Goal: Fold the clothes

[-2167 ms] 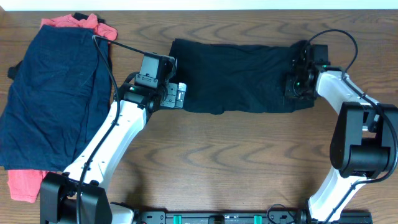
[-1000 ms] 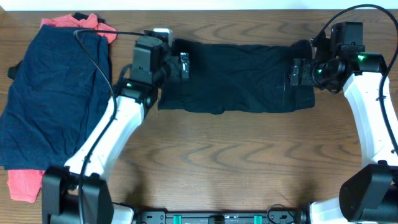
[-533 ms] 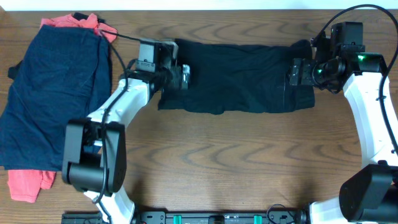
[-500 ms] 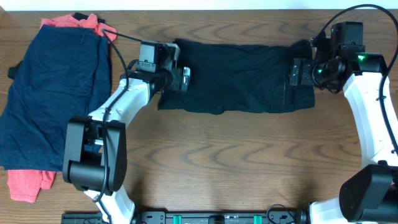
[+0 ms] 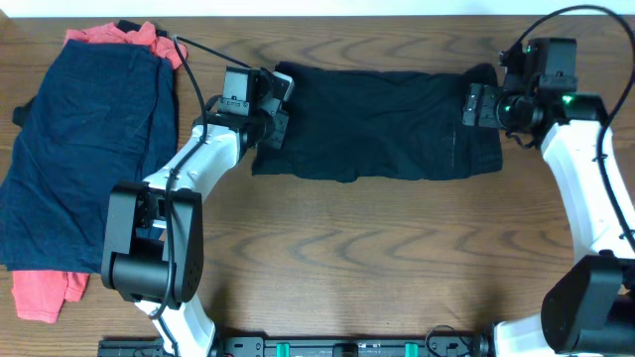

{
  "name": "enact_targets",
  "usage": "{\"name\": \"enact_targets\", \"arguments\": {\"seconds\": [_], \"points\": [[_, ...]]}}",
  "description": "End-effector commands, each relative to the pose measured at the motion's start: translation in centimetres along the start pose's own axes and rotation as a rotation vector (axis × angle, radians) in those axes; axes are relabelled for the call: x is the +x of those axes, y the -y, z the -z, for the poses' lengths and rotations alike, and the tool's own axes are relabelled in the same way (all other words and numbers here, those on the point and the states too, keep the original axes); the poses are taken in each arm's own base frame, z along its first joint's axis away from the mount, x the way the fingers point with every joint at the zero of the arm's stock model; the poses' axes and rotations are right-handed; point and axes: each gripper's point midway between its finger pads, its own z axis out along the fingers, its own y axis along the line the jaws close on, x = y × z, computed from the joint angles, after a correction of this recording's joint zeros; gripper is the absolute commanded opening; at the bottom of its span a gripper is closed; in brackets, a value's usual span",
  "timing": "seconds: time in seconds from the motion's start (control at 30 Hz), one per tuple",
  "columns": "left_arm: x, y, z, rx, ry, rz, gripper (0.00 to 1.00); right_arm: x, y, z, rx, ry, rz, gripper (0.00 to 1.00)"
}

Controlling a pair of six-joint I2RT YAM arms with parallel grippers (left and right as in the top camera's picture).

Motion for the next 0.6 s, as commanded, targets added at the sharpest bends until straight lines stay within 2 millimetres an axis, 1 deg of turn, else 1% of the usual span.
{"name": "enact_targets", "arguments": {"seconds": [0.0, 0.07, 0.17, 0.23, 0.43, 0.57], "points": [[-1.0, -0.2, -0.1, -0.012, 0.028, 0.008, 0.08, 1.2, 1.0, -1.6, 0.025, -0.002, -0.060, 0.89], [-1.3, -0.3, -0.1, -0.014, 0.042, 0.009, 0.06, 1.3, 1.1, -2.2, 0.022, 0.012, -0.059, 0.89], [-1.8, -0.4, -0.3, -0.016, 0.064, 0.004, 0.06, 1.4, 1.5, -3.1, 0.029, 0.027, -0.054, 0.89], [-2.2, -0.5, -0.7, -0.017, 0.082, -0.002, 0.06, 1.5, 2.0, -3.6, 0.040, 0.030, -0.060, 0.89], [-2.4, -0.7, -3.2, -0.014, 0.123, -0.014, 0.06, 2.3, 2.9, -4.6, 0.052, -0.004, -0.075, 0.89], [-1.4, -0.7, -5.1, -0.008, 0.105, -0.015, 0.06, 2.5, 2.9, -4.7, 0.054, -0.011, -0.072, 0.90]]}}
